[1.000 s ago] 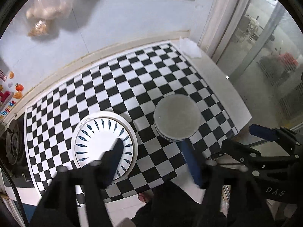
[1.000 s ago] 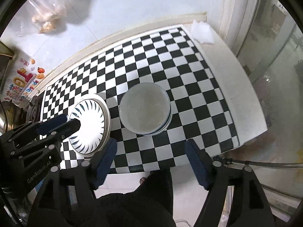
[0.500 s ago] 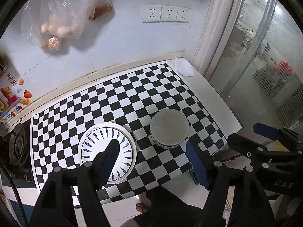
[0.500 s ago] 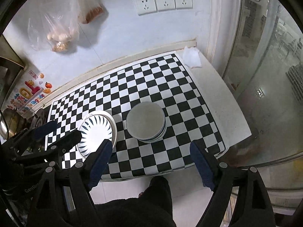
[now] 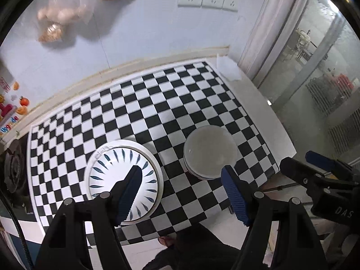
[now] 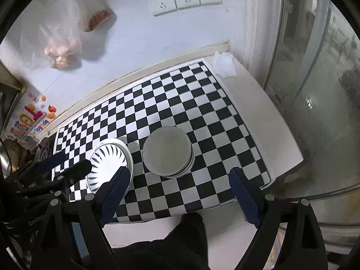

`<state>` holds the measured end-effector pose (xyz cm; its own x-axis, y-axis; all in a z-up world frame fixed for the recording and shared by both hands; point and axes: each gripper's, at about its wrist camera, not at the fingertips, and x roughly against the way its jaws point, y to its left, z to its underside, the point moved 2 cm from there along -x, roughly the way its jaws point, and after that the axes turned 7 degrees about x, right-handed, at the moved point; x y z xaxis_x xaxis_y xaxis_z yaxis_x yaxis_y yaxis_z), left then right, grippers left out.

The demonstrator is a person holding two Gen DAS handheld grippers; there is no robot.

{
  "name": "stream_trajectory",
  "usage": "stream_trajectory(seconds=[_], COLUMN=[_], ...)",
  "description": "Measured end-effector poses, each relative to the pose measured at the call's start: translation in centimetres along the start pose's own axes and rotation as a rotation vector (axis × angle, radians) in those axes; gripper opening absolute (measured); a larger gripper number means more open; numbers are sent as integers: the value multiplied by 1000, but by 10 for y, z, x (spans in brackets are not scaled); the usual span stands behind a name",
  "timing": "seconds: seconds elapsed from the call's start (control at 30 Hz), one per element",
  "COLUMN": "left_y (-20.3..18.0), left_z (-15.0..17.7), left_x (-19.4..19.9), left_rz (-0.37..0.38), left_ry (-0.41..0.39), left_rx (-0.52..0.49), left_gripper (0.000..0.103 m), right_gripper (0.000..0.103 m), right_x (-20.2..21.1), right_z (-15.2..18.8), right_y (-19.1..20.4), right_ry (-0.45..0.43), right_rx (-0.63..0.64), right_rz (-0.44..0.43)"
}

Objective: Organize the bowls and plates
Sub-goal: 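Grasp the rim of the bowl stack with both tools, then lift the bowl stack with both tools and carry it over the plate stack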

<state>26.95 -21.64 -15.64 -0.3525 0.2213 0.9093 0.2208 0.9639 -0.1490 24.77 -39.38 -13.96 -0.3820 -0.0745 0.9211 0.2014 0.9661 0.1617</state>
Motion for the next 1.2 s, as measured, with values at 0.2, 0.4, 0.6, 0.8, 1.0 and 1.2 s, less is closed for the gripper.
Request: stream_trajectory(seconds=[0.2, 0.4, 0.6, 0.8, 1.0, 1.2], left_y=[15, 28, 34, 30, 27, 27], left_z=[-23, -39, -44, -43, -39, -35], left_x=[-64, -136, -194, -225, -242, -253], left_rz=[65, 126, 221, 239, 272, 294], left_ry=[153, 321, 492, 579, 623, 650], left_rx=[69, 129, 196, 180, 168, 160], left_gripper=[71, 71, 71, 71, 71, 65], right_gripper=[92, 92, 92, 92, 90, 82], right_x=[-65, -150, -217, -258, -282, -299], right_z=[-9, -5, 7, 19, 29, 37], right_y=[-16, -39, -56, -62, -59, -61], right_ry=[85, 188, 273, 316, 341, 344], right_rx=[-55, -163, -307, -372, -409, -418], right_rz=[-67, -192, -359, -401, -450, -472])
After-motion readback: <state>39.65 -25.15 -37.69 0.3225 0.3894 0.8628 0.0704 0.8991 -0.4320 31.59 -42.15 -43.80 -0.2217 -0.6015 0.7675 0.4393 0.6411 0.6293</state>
